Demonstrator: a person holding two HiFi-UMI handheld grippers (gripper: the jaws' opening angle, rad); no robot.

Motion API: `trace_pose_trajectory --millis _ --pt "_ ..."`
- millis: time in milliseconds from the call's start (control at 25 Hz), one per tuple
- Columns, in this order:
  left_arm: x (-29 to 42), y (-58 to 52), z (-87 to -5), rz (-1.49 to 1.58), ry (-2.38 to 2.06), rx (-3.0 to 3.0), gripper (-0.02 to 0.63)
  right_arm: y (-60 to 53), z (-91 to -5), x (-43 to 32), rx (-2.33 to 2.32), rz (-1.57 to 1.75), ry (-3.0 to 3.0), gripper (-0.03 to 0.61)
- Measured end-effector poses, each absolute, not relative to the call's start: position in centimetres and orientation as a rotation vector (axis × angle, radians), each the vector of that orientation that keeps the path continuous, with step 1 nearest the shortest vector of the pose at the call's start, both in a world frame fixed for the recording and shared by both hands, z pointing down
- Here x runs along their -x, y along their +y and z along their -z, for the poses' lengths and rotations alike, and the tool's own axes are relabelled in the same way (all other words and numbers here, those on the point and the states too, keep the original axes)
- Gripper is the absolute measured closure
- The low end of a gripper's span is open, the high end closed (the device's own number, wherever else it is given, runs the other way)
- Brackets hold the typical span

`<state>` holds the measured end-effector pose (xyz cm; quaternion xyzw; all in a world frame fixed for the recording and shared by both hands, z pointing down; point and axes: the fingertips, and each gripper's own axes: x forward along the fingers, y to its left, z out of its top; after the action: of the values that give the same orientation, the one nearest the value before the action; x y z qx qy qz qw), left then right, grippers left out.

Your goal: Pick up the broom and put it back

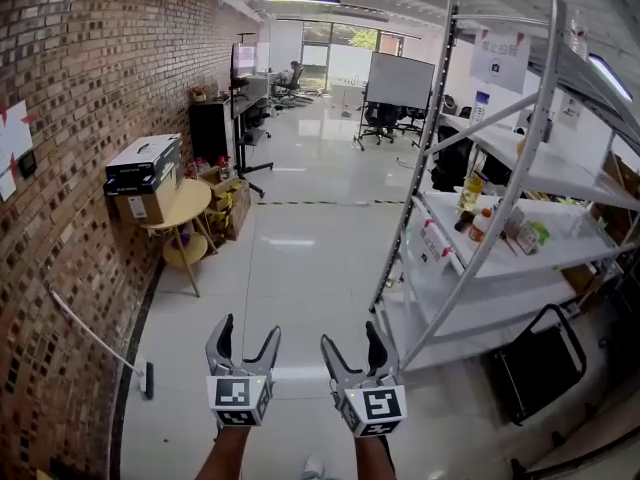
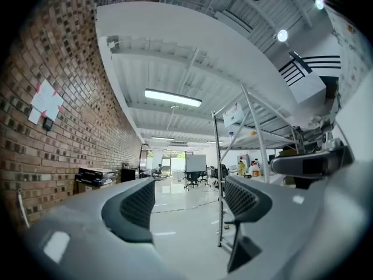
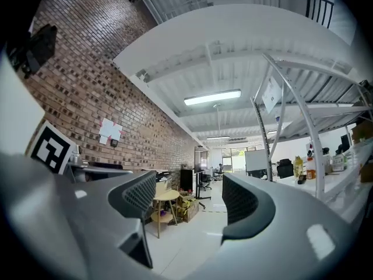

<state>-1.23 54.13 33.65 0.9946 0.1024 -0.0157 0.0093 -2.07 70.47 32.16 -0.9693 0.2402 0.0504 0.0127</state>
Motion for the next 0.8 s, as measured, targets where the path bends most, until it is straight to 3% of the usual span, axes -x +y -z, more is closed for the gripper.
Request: trace_pose_trajectory --millis 520,800 --pt "-9.3 52.8 -36.4 -0.081 0.179 -3.168 0.236 69.1 -34.9 -9.4 2.911 -0.051 0.918 0.229" --pt "-19.4 49.6 -37.6 -0.101 0.188 -3.129 0.236 65.0 -36.1 -19.3 2.922 -0.013 0.978 0.229"
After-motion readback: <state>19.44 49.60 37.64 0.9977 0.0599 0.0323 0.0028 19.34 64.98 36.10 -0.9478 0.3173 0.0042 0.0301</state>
